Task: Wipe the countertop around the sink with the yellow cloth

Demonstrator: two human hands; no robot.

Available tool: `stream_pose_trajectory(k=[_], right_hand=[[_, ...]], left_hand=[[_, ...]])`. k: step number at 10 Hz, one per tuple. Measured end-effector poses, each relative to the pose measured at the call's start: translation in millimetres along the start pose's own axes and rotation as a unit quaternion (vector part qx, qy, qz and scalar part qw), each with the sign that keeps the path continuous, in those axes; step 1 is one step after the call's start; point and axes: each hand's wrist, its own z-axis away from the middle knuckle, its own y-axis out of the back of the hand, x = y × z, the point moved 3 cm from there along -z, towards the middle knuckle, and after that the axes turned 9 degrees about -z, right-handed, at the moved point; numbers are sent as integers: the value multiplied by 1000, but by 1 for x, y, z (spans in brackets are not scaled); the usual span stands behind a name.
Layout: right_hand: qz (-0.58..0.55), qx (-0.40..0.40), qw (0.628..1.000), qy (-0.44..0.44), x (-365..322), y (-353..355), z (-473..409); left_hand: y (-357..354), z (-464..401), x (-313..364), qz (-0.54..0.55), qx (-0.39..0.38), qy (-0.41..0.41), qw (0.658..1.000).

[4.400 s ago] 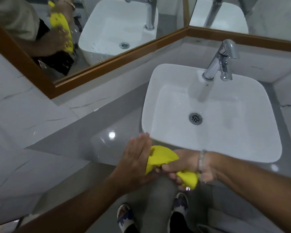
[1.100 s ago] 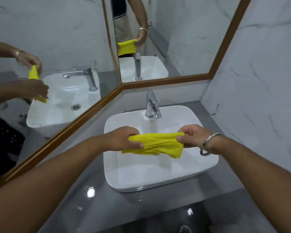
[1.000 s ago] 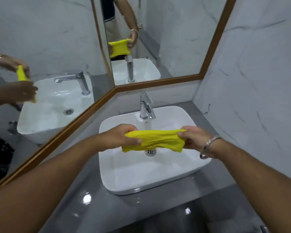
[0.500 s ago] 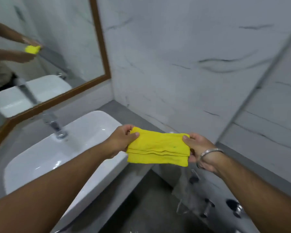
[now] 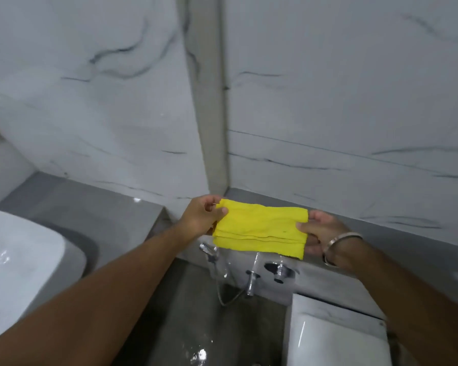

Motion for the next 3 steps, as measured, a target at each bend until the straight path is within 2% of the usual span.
stream_pose_trajectory(k=[1,2,3], right_hand=[[21,3,999,-24,-1,27,-29],[18,34,998,-44,2,31,-42],[22,141,990,-13,10,42,-61]], left_hand=[[-27,-35,-1,-38,-21,14,999],[-36,-52,0,-75,8,21,997],[-42,-66,4,-209,88,0,974]])
